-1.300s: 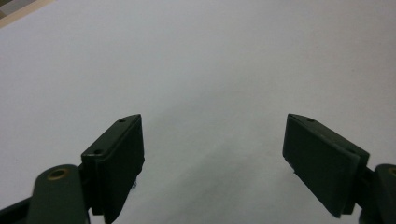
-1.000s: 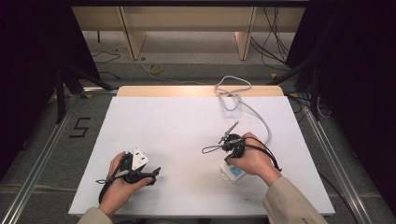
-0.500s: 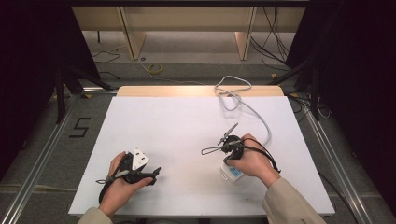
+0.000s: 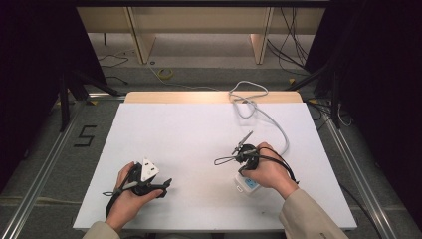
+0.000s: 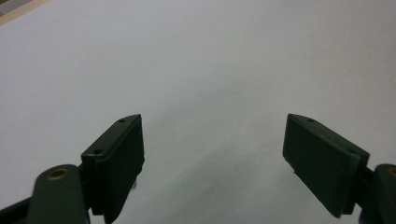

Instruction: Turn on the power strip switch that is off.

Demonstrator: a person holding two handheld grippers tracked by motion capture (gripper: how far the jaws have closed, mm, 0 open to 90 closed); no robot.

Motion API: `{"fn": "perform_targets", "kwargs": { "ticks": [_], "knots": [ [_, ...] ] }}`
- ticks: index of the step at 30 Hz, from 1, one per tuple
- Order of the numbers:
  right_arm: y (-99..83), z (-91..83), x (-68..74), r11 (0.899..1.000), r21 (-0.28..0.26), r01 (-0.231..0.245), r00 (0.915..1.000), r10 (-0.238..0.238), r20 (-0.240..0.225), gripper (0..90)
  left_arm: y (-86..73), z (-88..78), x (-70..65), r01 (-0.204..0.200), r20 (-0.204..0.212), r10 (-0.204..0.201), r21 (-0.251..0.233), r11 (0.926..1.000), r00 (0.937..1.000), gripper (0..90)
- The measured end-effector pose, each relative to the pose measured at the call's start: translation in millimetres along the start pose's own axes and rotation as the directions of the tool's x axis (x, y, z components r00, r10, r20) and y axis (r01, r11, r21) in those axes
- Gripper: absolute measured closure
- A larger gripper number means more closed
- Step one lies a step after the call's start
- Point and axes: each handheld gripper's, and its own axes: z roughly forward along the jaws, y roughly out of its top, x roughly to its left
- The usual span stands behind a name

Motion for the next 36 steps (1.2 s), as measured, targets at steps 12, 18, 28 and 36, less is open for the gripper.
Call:
{"fn": "perform_targets", "kwargs": {
  "ticks": [12, 18, 28, 36],
  "knots": [
    [0.3, 1.1, -0.6, 1.0, 0.003, -0.004, 1.0, 0.004, -0.005, 90.0, -0.1, -0.2, -0.1, -0.001, 0.0, 0.001, 0.0, 1.0, 1.0, 20.6],
    [0.0, 2.1, 0.1, 1.0, 0.009, -0.007, 0.9997, 0.007, -0.023, 90.0, 0.5, -0.6, -0.6, 0.002, 0.0, -0.002, -0.003, 1.0, 1.0, 20.6],
    [-0.5, 0.0, -4.1, 1.0, -0.006, -0.022, 0.9998, 0.022, 0.0, 90.0, 0.6, 0.0, -0.9, 0.001, 0.001, -0.001, -0.003, 1.0, 1.0, 20.6],
    [-2.0, -1.1, -6.6, 1.0, 0.018, 0.003, 0.998, -0.004, 0.063, 90.0, 1.1, 0.3, -0.9, 0.004, 0.001, -0.004, -0.003, 1.0, 1.0, 20.6]
  ]
}}
